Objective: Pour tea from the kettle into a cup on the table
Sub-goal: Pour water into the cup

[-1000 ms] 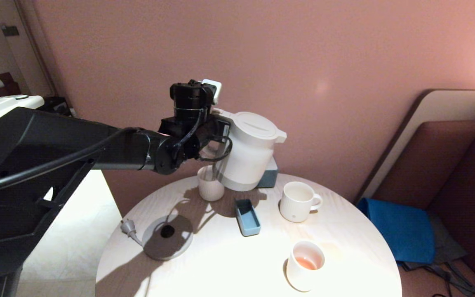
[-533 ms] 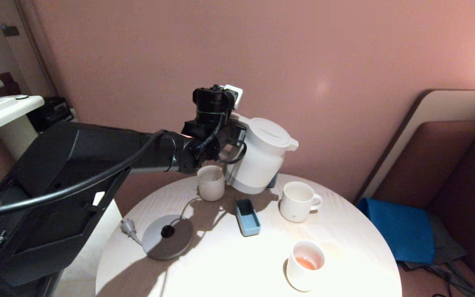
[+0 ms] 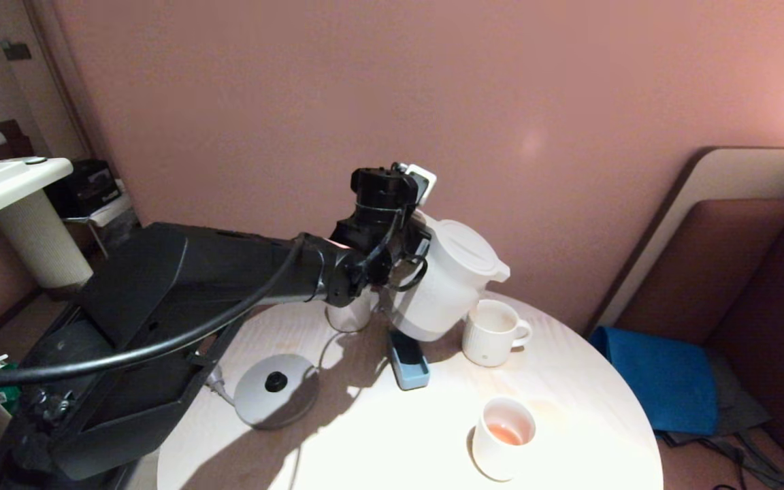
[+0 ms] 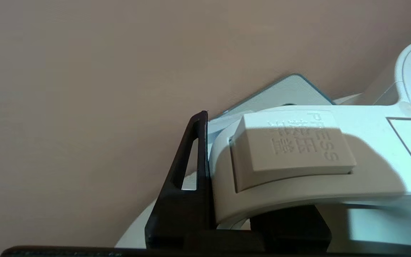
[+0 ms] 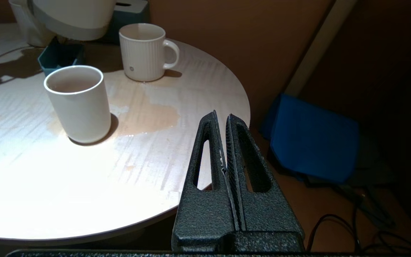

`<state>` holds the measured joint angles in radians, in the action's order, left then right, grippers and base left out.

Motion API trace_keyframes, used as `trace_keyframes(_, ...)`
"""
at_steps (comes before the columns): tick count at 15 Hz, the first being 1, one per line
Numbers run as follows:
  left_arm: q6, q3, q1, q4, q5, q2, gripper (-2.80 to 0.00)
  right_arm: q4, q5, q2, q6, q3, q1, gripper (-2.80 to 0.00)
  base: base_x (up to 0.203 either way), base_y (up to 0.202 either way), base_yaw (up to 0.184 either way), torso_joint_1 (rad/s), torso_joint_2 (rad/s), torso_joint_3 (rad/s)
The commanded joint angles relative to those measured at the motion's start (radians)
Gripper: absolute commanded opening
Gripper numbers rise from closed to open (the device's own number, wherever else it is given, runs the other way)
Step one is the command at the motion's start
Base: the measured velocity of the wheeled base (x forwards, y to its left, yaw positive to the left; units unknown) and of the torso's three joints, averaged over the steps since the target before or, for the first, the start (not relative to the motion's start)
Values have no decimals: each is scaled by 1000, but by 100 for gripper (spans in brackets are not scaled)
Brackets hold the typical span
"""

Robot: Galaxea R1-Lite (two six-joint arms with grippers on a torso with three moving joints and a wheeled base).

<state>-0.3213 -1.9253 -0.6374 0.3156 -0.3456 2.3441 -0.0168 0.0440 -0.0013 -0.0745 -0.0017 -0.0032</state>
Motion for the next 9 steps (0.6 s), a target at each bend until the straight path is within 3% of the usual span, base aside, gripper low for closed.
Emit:
trace_keyframes(1,-8,0,-1,3,-3,6,-280,0,0,1,-1,0,-1,-280,0,0,0,0,0,0)
trace_keyframes(9,-59,-1,1,0,-4,6,-280,0,0,1,-1,0,-1,-280,0,0,0,0,0,0)
